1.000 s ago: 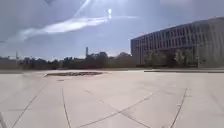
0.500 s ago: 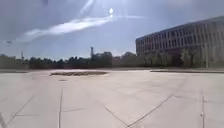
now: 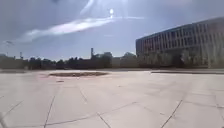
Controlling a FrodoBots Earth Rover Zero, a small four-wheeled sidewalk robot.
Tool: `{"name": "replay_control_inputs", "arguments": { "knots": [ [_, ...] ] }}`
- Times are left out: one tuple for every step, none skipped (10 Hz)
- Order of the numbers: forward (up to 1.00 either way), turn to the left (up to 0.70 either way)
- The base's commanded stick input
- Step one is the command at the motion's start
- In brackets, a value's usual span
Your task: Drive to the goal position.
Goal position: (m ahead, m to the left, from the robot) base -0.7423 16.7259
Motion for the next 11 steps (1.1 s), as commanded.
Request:
{"name": "replay_control_inputs", "arguments": {
  "knots": [
    [0.70, 0.01],
    [0.70, 0.02],
    [0.70, 0.04],
    [0.70, 0.32],
    [0.70, 0.33],
    [0.70, 0.33],
    [0.70, 0.34],
    [0.70, 0.33],
    [0.70, 0.26],
    [0.70, 0.19],
    [0.70, 0.11]
  ]
}}
